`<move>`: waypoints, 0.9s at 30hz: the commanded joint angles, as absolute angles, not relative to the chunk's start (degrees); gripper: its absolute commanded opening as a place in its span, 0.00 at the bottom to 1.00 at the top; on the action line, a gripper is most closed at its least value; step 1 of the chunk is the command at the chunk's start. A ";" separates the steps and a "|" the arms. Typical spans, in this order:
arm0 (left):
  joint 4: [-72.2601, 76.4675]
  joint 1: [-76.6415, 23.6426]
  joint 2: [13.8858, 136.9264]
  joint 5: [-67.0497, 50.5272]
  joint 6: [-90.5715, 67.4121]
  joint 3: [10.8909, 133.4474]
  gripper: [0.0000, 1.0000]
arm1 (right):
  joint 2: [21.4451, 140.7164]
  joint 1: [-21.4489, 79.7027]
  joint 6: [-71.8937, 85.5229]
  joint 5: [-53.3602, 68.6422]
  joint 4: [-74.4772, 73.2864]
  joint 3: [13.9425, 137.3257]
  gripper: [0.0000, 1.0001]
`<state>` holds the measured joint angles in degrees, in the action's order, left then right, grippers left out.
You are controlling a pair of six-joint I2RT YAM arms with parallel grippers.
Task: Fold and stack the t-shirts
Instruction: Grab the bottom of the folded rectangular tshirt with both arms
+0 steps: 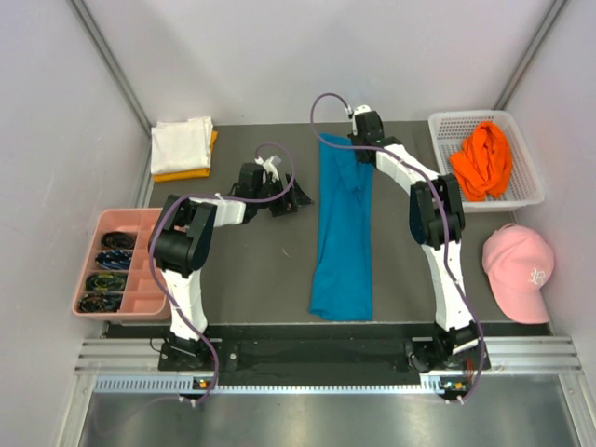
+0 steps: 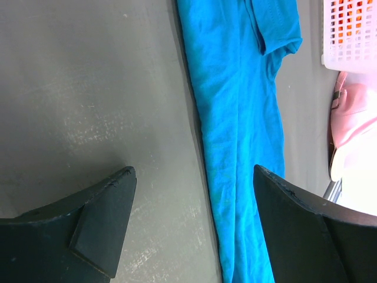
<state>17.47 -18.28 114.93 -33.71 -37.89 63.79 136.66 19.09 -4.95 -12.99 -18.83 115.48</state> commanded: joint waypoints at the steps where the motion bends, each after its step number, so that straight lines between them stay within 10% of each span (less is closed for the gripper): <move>1: 18.02 -18.28 116.19 -34.37 -38.06 64.16 0.86 | 132.80 18.02 -4.13 -15.12 -17.05 115.49 0.00; 16: 18.02 -18.28 116.19 -34.54 -38.14 64.16 0.85 | 133.59 17.49 -3.69 -16.70 -17.84 115.84 0.02; 22: 17.93 -18.28 115.93 -34.45 -38.14 63.98 0.85 | 133.16 17.40 -3.08 -16.44 -17.84 115.58 0.43; 27: 17.67 -18.28 115.49 -34.37 -37.97 63.99 0.85 | 130.09 17.31 -2.46 -17.40 -16.26 113.65 0.55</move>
